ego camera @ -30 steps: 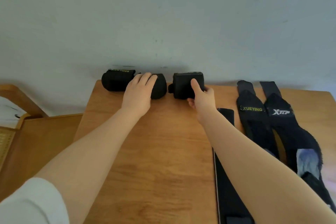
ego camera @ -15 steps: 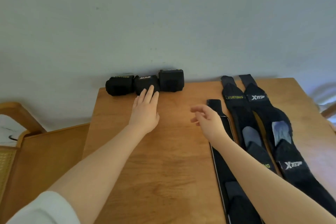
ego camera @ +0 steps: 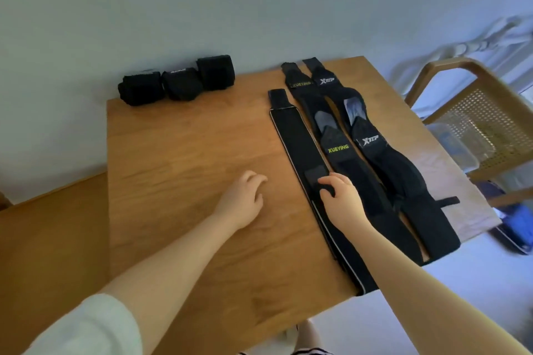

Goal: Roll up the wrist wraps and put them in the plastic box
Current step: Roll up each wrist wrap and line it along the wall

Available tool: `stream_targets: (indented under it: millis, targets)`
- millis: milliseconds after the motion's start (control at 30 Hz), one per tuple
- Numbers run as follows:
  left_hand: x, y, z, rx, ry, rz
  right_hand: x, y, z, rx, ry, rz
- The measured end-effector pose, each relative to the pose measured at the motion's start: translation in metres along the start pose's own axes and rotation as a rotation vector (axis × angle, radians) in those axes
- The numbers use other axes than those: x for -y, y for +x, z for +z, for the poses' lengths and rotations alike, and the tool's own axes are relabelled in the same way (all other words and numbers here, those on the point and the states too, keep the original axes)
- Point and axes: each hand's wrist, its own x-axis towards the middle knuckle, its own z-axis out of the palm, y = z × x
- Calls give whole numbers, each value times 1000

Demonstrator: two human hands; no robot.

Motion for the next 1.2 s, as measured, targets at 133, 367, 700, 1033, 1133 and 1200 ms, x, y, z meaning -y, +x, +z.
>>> stream_targets:
  millis: [133,367,700,1033,1133,1200]
  targets:
    - [-35,-16,31,69,-58,98,-31,-6,-16,70,-39,81]
    - [-87,-1,79,114,16,20,-49,7,-22,295,-150,-76]
    - [-108,31,100,35,205,-338,-52,46,-32,620,-238,-350]
    - [-86,109,61,12,417,-431,-75,63,-55,497,-53,-507]
    - [-80,131,55,-4,418,-447,-83,58,-60,493,-135,-570]
    - [-80,136,50,-20,443,-446,-86,49,-62,476,-199,-637]
